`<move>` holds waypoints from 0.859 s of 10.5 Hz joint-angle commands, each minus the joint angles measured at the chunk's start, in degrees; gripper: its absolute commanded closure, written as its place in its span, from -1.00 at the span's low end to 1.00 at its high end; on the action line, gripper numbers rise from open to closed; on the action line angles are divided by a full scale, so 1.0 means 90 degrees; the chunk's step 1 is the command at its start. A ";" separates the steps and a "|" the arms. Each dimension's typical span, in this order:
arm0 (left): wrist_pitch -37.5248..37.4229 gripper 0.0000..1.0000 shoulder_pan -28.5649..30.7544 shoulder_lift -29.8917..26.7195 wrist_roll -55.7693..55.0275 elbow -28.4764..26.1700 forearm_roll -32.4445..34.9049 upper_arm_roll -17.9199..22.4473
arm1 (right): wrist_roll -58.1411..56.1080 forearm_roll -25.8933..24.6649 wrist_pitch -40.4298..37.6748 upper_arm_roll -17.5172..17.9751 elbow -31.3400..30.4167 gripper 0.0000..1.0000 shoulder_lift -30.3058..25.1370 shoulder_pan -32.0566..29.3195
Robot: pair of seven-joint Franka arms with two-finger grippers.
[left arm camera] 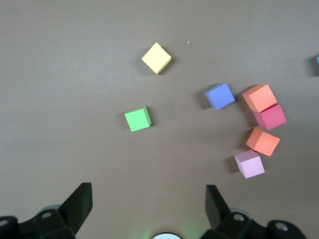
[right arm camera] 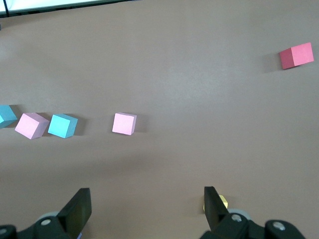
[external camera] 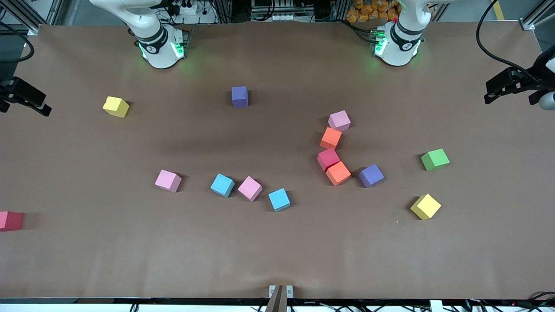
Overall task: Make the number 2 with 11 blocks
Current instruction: 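Reach the right gripper to the purple cube while the left gripper reaches the magenta cube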
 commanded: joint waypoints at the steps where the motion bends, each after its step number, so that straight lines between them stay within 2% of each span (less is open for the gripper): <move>1: 0.0043 -1.00 0.0056 -0.0014 0.0121 -0.0021 -0.0107 -0.0007 | -0.0176 0.0008 -0.0194 -0.0016 0.0052 -1.00 -0.0054 -0.0065; 7: 0.0199 -1.00 0.0134 0.0258 -0.0035 -0.0070 -0.0117 -0.0085 | -0.0207 -0.0041 -0.0341 0.0013 0.0042 -1.00 -0.0054 -0.0055; 8: 0.0393 -1.00 0.0143 0.0356 -0.0394 -0.0195 -0.0127 -0.0085 | -0.0236 -0.0021 -0.0448 0.0032 0.0042 -1.00 -0.0054 -0.0026; 9: 0.0762 -1.00 0.0144 0.0357 -0.0774 -0.0583 -0.0137 -0.0085 | -0.0226 -0.0021 -0.0498 0.0032 0.0042 -1.00 -0.0054 -0.0016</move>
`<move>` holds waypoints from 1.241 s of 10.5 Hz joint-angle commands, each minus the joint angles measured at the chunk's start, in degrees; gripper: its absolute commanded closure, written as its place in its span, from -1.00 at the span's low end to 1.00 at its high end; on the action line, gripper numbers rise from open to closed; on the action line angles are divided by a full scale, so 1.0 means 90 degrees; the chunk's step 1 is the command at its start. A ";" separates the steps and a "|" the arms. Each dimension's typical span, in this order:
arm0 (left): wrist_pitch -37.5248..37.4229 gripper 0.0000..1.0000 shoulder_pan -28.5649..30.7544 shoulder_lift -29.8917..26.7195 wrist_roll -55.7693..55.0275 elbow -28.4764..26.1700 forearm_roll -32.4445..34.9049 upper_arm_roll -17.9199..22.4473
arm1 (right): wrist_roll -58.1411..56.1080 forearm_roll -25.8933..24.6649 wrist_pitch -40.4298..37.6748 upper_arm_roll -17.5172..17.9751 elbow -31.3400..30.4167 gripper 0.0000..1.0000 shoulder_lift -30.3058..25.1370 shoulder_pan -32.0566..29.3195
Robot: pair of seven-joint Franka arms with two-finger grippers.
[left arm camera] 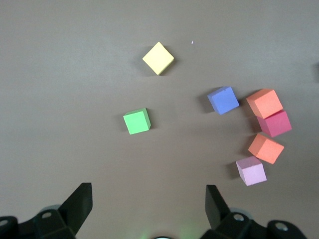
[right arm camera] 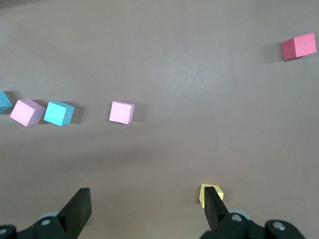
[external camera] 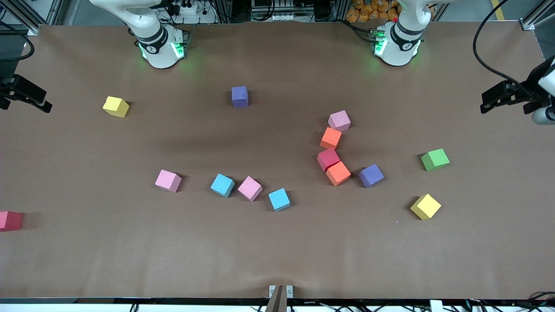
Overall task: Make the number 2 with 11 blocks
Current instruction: 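Reach the right gripper to the purple cube while the left gripper reaches the magenta cube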
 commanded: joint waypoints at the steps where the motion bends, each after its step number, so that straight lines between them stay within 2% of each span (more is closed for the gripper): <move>1: 0.0932 -1.00 0.0081 -0.0018 -0.0674 -0.0891 -0.0134 -0.0119 | -0.0050 0.0018 -0.0226 0.0032 0.0042 -1.00 -0.0049 -0.0032; 3: 0.1900 -1.00 0.0072 0.0050 -0.1474 -0.1508 -0.0144 -0.0372 | 0.0008 0.0037 -0.0382 0.0081 0.0042 -1.00 -0.0049 0.0026; 4: 0.2214 -1.00 0.0062 0.0244 -0.1845 -0.1627 -0.0144 -0.0528 | -0.0021 0.0067 -0.0548 0.0158 0.0042 -1.00 -0.0039 0.0143; 6: 0.2615 -1.00 -0.0064 0.0809 -0.2714 -0.1618 -0.0076 -0.0793 | 0.0067 0.0281 -0.0706 0.0286 0.0003 -1.00 -0.0029 0.0416; 10: 0.3348 -1.00 -0.0786 0.1864 -0.4277 -0.1609 0.0129 -0.0794 | 0.0827 0.0331 -0.0696 0.0286 -0.0202 -1.00 0.0010 0.1148; 13: 0.3826 -1.00 -0.1186 0.2325 -0.5262 -0.1560 0.0129 -0.0794 | 0.0877 0.0282 -0.0521 0.0286 -0.0660 -1.00 0.0010 0.1880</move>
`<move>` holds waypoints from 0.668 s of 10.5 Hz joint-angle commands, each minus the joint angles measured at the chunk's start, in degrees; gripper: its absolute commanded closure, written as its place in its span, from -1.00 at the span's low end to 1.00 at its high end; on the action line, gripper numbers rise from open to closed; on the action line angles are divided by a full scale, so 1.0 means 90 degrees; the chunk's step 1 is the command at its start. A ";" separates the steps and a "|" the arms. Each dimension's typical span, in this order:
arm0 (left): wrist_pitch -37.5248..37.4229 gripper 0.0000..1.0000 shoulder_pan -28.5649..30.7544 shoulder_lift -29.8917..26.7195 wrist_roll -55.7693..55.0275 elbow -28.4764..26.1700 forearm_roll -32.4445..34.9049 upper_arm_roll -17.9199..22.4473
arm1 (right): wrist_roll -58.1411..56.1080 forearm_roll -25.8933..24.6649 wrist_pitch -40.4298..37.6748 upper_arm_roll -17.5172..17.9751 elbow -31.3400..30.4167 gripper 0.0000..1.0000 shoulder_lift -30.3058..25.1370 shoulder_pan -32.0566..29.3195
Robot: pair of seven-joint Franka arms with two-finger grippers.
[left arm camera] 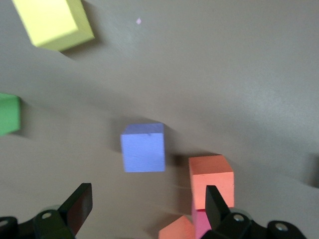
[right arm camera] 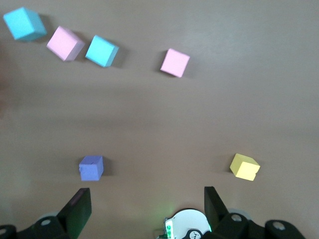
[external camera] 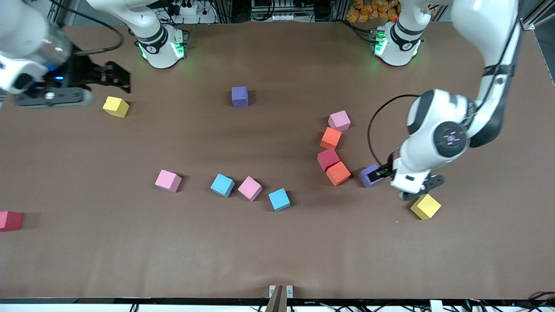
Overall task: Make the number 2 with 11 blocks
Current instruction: 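Grasp the purple cube with the right gripper while the left gripper grasps magenta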
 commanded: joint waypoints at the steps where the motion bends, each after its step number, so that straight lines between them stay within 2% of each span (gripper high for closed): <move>1: 0.0331 -1.00 -0.0308 0.0248 -0.0949 0.0110 0.0127 0.0004 | 0.0239 0.0014 0.0343 -0.0029 -0.0633 -1.00 -0.0119 0.0432; 5: 0.0460 -1.00 -0.0884 0.0590 -0.1607 0.0100 0.0127 0.0004 | 0.0747 0.0024 0.1318 -0.0039 -0.1766 -1.00 -0.0285 0.0940; 7: 0.0460 -1.00 -0.1128 0.0756 -0.1714 0.0091 0.0127 0.0004 | 0.0767 0.0024 0.2011 -0.0039 -0.2711 -1.00 -0.0577 0.1155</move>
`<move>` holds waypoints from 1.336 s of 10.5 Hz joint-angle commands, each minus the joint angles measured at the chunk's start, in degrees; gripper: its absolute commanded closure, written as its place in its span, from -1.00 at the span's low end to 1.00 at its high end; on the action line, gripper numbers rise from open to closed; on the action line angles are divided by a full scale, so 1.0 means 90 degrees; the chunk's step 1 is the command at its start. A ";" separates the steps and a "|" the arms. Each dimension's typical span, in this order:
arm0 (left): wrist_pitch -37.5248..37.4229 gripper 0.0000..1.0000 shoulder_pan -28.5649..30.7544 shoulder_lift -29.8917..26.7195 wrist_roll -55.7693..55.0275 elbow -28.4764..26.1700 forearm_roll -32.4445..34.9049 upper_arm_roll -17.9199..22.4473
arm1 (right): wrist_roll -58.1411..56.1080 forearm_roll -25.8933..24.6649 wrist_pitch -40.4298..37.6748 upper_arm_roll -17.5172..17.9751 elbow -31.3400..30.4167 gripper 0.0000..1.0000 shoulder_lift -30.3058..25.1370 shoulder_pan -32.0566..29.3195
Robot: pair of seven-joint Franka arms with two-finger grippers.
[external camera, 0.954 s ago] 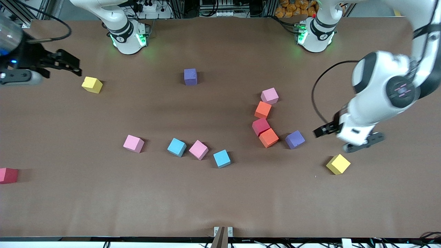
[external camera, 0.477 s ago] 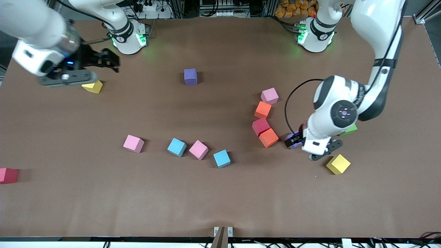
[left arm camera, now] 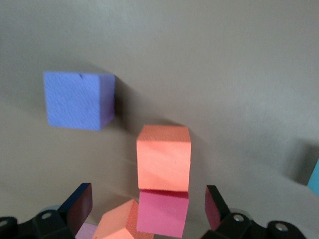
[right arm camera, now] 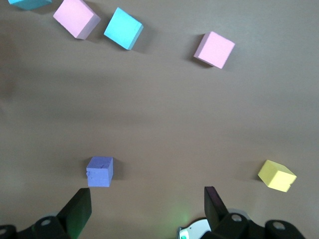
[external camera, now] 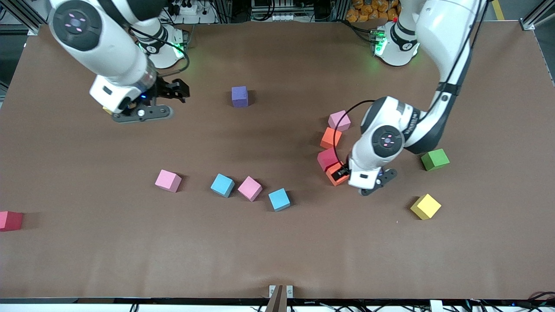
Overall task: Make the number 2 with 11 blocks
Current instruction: 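Grasp the purple cube with the right gripper while the left gripper grasps magenta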
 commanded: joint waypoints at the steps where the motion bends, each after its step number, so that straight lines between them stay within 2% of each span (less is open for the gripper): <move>1: 0.0036 -1.00 -0.0268 0.0260 -0.0189 0.0081 0.0125 0.0020 | 0.0173 0.0063 0.0960 -0.0041 -0.1528 -1.00 -0.0693 0.0271; 2: 0.0113 -1.00 -0.0327 0.0387 -0.0189 0.0062 0.0125 0.0020 | 0.0463 0.0073 0.1429 -0.0041 -0.2056 -1.00 -0.0869 0.0436; 5: 0.0493 -1.00 -0.0532 0.0525 -0.0180 -0.0162 0.0135 0.0020 | 0.0885 0.0228 0.2066 -0.0089 -0.2859 -1.00 -0.0929 0.0760; 7: 0.0922 -1.00 -0.0669 0.0525 -0.0189 -0.0523 0.0125 0.0030 | 0.1265 0.0385 0.3293 -0.0090 -0.3844 -1.00 -0.1201 0.1101; 9: 0.0993 -1.00 -0.0698 0.0467 -0.0180 -0.0739 0.0135 0.0030 | 0.1568 0.0395 0.4211 -0.0090 -0.4528 -1.00 -0.1203 0.1461; 12: 0.0954 -1.00 -0.0660 0.0349 -0.0248 -0.0817 0.0145 0.0040 | 0.2056 0.0521 0.5045 -0.0041 -0.5078 -1.00 -0.1145 0.1872; 14: 0.0924 -1.00 -0.0611 0.0184 -0.0394 -0.0808 0.0155 0.0059 | 0.2339 0.0542 0.6135 -0.0021 -0.5643 -1.00 -0.1057 0.2252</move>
